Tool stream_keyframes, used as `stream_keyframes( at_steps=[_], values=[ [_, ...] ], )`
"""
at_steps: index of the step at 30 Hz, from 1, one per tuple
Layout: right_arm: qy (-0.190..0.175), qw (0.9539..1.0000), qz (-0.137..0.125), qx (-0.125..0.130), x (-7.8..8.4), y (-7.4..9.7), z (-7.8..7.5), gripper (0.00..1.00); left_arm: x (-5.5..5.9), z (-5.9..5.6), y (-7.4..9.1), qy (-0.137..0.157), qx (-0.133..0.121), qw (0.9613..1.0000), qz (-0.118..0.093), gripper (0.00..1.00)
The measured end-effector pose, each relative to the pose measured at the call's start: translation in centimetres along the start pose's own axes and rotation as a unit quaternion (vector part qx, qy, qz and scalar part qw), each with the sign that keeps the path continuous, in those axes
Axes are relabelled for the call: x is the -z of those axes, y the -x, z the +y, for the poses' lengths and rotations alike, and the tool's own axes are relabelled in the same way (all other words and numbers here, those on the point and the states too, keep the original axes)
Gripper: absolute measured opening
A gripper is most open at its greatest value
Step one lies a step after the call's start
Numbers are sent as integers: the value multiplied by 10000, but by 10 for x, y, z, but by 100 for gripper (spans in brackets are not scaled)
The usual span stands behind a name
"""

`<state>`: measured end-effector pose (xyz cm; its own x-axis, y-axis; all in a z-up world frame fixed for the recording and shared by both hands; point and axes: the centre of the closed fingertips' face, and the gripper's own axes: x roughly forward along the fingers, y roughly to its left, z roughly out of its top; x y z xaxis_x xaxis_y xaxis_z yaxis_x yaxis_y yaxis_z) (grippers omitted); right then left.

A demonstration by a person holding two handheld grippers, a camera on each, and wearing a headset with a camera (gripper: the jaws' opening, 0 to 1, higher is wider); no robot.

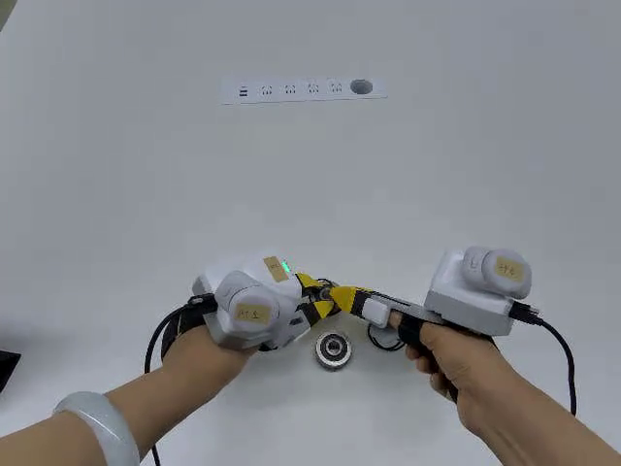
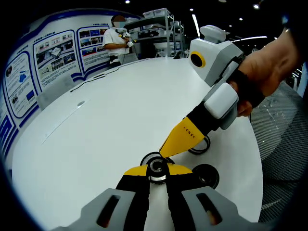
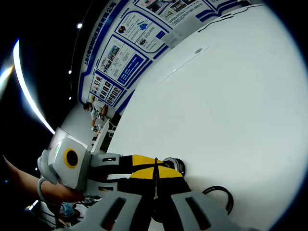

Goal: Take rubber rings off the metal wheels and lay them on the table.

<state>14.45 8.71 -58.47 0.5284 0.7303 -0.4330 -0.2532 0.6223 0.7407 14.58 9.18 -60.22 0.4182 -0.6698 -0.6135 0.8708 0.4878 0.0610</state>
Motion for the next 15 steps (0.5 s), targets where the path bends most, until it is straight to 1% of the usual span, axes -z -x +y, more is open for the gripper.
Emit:
stream_keyframes(
  at_steps=[4,7,10,15],
  values=[
    [0,10000,1,77,1,0,-3,2,-2,0,1,-18,20,10000,-61,14],
    [3,9999,-5,102,1,1,-4,2,-1,0,3,-72,37,9999,-62,14],
    [-14,9999,-9,117,0,0,-4,2,-3,-1,8,-96,51,9998,-145,14],
    [-19,9999,-9,108,1,-1,-4,2,-12,-2,16,-137,10,9993,-354,17]
  ],
)
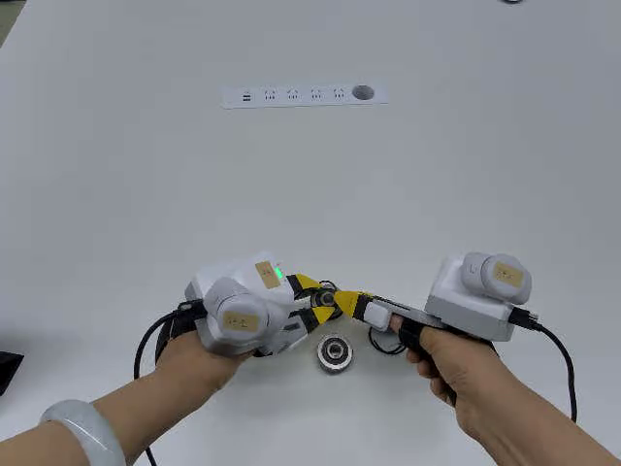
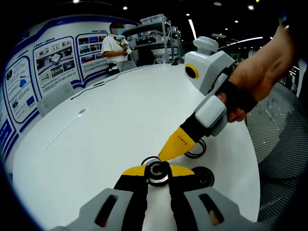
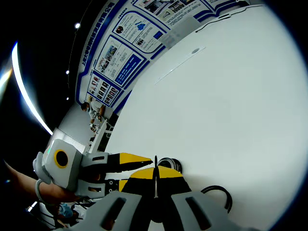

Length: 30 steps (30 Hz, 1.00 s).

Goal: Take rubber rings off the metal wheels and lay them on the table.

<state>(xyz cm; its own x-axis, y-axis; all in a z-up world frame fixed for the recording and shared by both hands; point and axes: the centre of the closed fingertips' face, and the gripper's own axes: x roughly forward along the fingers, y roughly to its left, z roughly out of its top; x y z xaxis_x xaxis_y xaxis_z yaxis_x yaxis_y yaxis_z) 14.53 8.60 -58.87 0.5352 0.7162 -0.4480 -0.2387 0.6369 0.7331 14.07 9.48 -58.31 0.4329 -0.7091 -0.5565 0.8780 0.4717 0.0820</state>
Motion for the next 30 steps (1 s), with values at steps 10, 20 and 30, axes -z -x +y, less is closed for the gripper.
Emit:
stream_keyframes(
  at_steps=[10,20,30],
  values=[
    [2,10000,-5,-55,0,0,5,2,0,4,4,-101,-122,9998,-89,28],
    [-41,9999,-50,-158,-1,6,13,2,3,2,6,-23,-174,9998,-61,38],
    [-103,9993,-172,-303,-1,20,25,2,7,3,9,85,-241,9997,-57,44]
  ],
)
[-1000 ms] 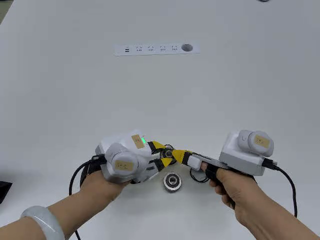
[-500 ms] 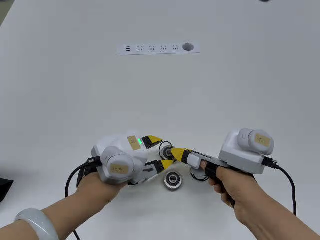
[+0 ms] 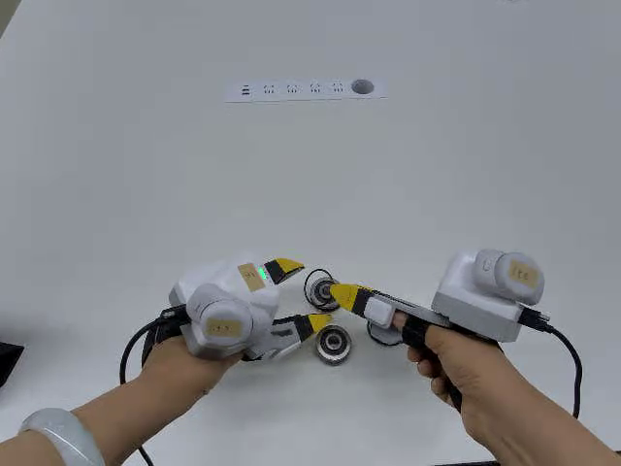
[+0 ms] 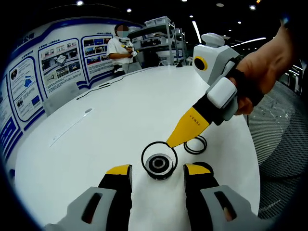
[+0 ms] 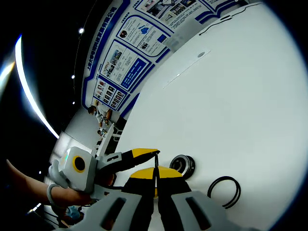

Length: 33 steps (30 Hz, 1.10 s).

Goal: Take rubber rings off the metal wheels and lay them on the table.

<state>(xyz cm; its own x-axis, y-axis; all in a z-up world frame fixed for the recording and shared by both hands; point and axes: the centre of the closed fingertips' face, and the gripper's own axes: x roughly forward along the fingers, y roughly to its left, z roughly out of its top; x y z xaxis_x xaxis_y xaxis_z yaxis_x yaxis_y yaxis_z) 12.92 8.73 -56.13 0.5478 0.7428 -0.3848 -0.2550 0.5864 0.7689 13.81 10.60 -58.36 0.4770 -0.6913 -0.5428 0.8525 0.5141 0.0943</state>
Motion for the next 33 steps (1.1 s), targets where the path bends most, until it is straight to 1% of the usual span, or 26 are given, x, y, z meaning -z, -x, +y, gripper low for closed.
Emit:
stream_keyframes(
  at_steps=[3,7,13,18,21,27,30,32,33],
  values=[
    [-36,10000,-21,-7,2,6,1,2,1,-1,1,35,-15,10000,-15,46],
    [-90,9999,-68,43,4,16,-3,2,3,-1,3,68,-19,10000,-29,47],
    [-253,9992,-193,259,7,37,-19,2,12,-1,7,121,-42,9999,33,47],
    [-407,9979,-287,423,8,50,-34,2,14,-2,8,160,-43,9999,40,46],
    [-474,9971,-321,510,8,54,-41,2,13,-3,8,157,-34,9999,35,46],
    [-496,9959,-303,689,10,56,-53,2,14,-3,8,152,-20,9999,56,45],
    [-451,9952,-241,832,12,57,-61,2,14,-3,8,145,-11,9999,56,44],
    [-411,9949,-214,897,13,57,-64,2,14,-3,8,141,-15,9999,67,44],
    [-335,9947,-171,956,14,58,-66,2,13,-3,8,151,-13,9999,55,44]
  ],
)
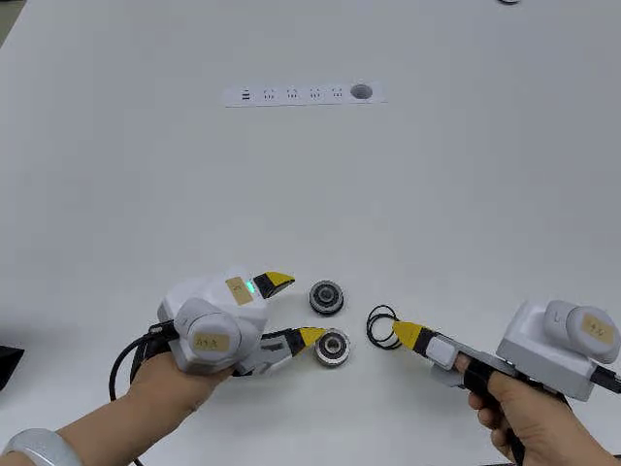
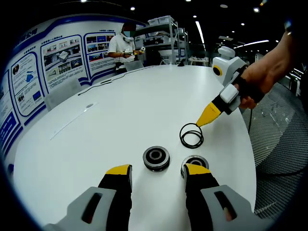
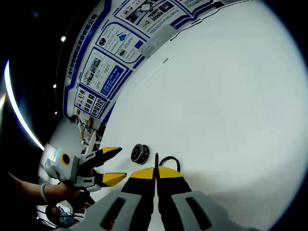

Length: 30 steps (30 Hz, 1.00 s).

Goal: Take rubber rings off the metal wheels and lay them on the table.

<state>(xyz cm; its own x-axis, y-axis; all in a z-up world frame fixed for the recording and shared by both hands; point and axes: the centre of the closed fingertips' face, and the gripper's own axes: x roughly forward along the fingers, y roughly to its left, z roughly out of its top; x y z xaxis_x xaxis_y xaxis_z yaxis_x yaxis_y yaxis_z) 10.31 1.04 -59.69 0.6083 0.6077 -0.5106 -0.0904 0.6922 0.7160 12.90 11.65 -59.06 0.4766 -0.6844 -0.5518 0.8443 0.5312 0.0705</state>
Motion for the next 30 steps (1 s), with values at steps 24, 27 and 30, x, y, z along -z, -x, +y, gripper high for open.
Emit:
stream_keyframes(
  at_steps=[24,27,30],
  values=[
    [2012,9768,424,599,4,0,-6,16,-7,0,-4,-40,33,10000,-22,40],
    [1815,9821,302,405,-1,-6,6,15,-10,-2,-5,-54,51,10000,-39,36],
    [1726,9842,260,291,-3,-13,13,15,-13,-2,-7,-67,67,9999,-63,32]
  ],
)
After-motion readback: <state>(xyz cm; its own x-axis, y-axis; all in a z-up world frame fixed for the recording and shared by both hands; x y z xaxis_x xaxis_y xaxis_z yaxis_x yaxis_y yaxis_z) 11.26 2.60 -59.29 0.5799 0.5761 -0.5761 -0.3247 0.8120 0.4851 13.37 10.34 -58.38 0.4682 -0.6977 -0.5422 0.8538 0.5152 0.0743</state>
